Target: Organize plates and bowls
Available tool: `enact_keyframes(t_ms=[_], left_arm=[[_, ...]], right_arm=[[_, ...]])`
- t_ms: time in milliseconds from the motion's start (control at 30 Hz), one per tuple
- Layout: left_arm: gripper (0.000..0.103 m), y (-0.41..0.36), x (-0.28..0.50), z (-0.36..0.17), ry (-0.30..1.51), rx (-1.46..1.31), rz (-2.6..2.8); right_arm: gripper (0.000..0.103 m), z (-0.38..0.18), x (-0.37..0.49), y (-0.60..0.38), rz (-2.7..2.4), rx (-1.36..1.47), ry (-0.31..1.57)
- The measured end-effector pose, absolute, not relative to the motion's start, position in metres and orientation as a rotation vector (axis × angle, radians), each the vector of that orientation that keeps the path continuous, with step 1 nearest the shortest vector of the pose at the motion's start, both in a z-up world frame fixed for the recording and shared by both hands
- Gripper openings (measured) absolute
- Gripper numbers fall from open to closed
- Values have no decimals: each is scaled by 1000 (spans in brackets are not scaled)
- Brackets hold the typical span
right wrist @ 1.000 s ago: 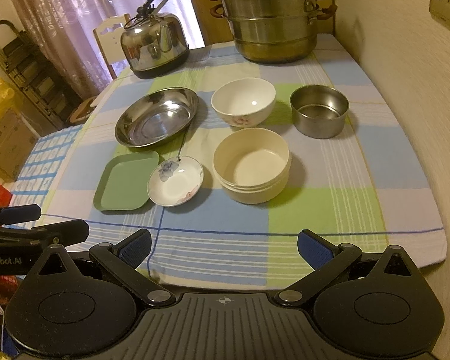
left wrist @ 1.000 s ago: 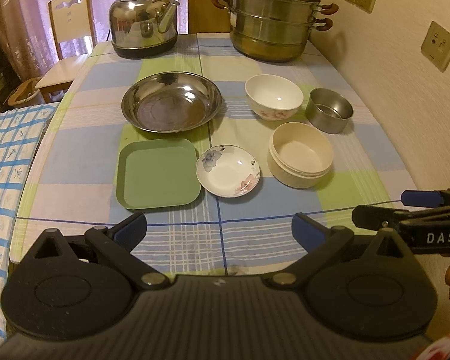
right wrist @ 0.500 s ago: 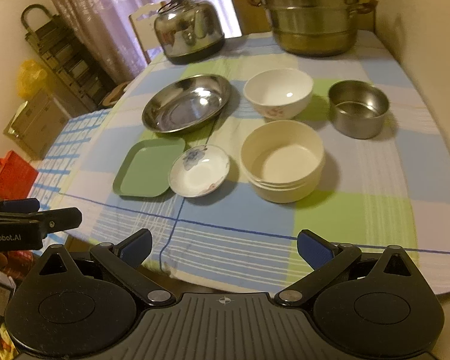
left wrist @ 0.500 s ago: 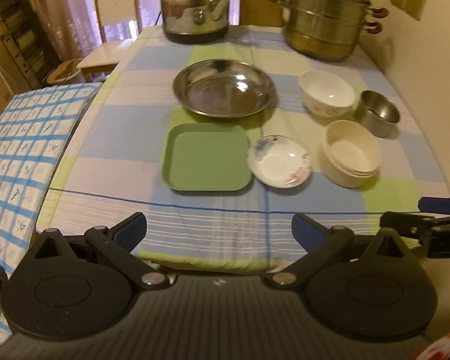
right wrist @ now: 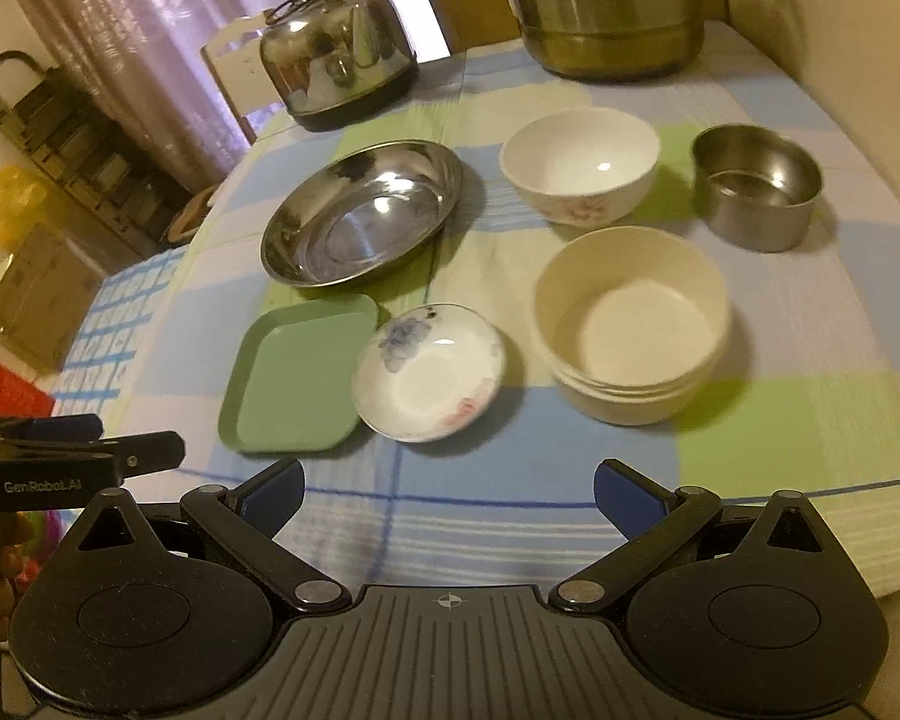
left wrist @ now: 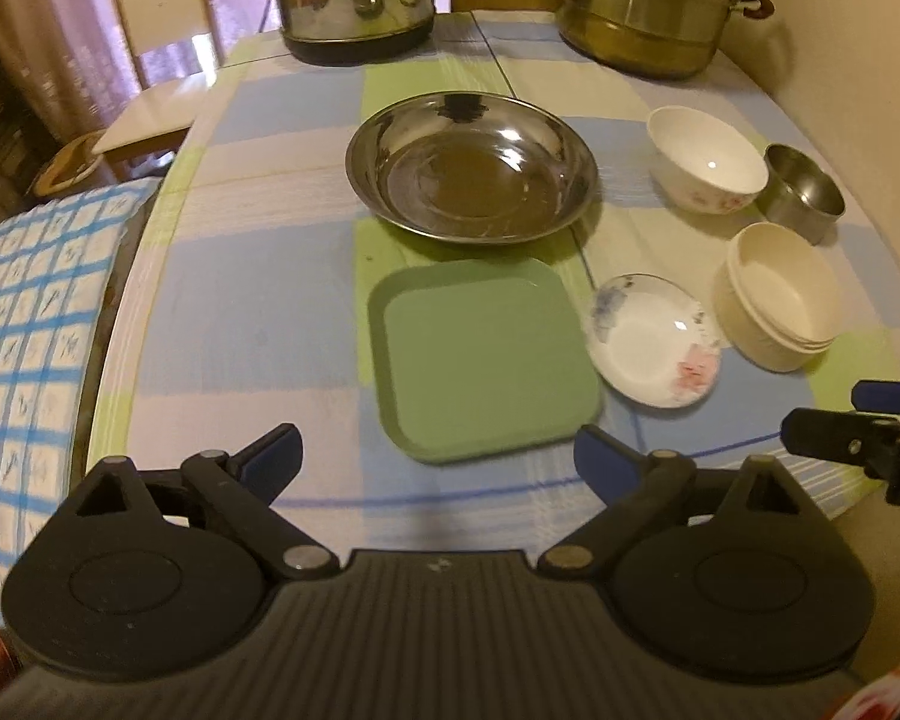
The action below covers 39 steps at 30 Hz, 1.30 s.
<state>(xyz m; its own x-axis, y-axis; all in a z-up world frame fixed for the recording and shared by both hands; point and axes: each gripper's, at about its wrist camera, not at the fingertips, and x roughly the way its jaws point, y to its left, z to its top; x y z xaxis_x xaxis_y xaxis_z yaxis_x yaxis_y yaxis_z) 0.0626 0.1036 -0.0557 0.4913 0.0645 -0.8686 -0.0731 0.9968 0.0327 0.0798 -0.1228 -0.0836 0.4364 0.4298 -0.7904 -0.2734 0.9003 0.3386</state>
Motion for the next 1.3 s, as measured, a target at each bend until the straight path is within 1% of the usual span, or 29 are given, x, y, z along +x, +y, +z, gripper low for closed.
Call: enact_keyframes(t_ms=[67,200,267,333,400,467,500,567,700,767,833,867,900,967,1033,1200,1233,1300], left_arm=[[96,115,71,-63,1062,6,57],[91,138,91,-79,1091,17,0],[89,147,100,-87,1108,26,-32],[88,153,108,-93,1120,35,-62],[86,158,115,-101,1131,44,-97],[84,161,121,-107,1137,54,-126],[83,162,124,-110,1138,60,-140],[82,165,130,-114,1138,68,-162],[77,169,142,-122,1136,81,-196],[75,170,146,-124,1134,87,-210],[74,170,150,-127,1131,92,-225],[71,170,151,-128,1132,93,-231],[66,171,152,-130,1135,93,-237],[61,170,154,-133,1148,89,-246],[60,172,154,-137,1156,82,-245],[46,178,155,-140,1151,63,-241],[43,179,155,-139,1147,65,-240],[29,181,154,-138,1142,70,-236]], right_arm=[[103,-89,83,-109,427,181,1037],[101,-99,89,-80,416,206,1052],[88,-106,92,-67,413,220,1071],[83,-114,95,-55,403,247,1095],[78,-121,97,-47,389,261,1107],[66,-127,100,-40,379,281,1121],[63,-130,101,-37,372,290,1128],[55,-135,104,-32,352,303,1139],[44,-143,107,-23,307,310,1142],[35,-147,110,-20,281,319,1143],[31,-148,112,-17,251,317,1136],[29,-149,112,-16,240,316,1134],[27,-150,113,-15,233,316,1134],[25,-151,115,-13,220,307,1136],[23,-152,116,-11,210,293,1136],[17,-152,119,-3,214,248,1135],[14,-152,119,0,219,235,1133],[11,-152,119,5,238,213,1132]])
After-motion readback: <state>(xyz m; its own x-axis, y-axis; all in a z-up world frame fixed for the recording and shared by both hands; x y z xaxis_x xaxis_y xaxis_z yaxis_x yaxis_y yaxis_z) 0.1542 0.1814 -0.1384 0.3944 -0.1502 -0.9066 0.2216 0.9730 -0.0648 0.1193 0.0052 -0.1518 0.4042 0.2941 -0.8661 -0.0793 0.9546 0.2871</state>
